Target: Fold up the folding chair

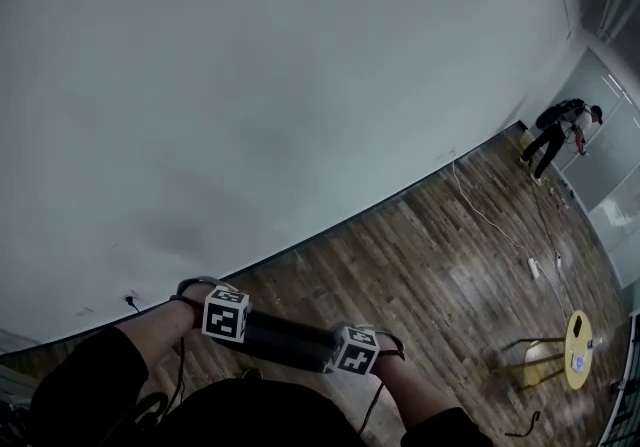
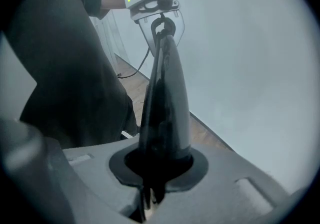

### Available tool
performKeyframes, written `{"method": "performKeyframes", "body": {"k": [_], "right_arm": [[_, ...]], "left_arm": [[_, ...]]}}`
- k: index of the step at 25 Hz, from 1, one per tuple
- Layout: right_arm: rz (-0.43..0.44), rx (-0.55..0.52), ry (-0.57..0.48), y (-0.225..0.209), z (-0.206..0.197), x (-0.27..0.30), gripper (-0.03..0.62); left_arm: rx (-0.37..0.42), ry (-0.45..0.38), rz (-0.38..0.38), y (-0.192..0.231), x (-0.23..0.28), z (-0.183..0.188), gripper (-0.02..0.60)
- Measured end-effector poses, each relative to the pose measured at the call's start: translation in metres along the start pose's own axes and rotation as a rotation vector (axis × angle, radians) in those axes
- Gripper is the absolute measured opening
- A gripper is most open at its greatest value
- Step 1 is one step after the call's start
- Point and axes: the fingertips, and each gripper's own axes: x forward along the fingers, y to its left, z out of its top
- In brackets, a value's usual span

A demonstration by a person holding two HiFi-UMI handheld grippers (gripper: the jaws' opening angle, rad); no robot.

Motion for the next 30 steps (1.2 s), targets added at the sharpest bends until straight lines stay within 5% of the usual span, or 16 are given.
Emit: {"method": "performKeyframes", "body": {"k": [9, 21, 30], "right_arm": [[0.078, -0.301, -0.012, -0.04, 0.087, 0.03, 0.048], [0.212, -0.659, -0.038, -0.074, 0.161, 0.047, 0.048], [0.244, -0.789, -0.036, -0.098, 0.191, 0.054, 0.048]], "left_arm": [[-0.284, 0.005, 0.122, -0.003, -0.03, -0.079, 0.049], [-0.65, 0.004, 0.249, -0.015, -0.059, -0.12, 0.05], [-0.772, 0.001, 0.306, -0.005, -0.068, -0.138, 0.051]]}}
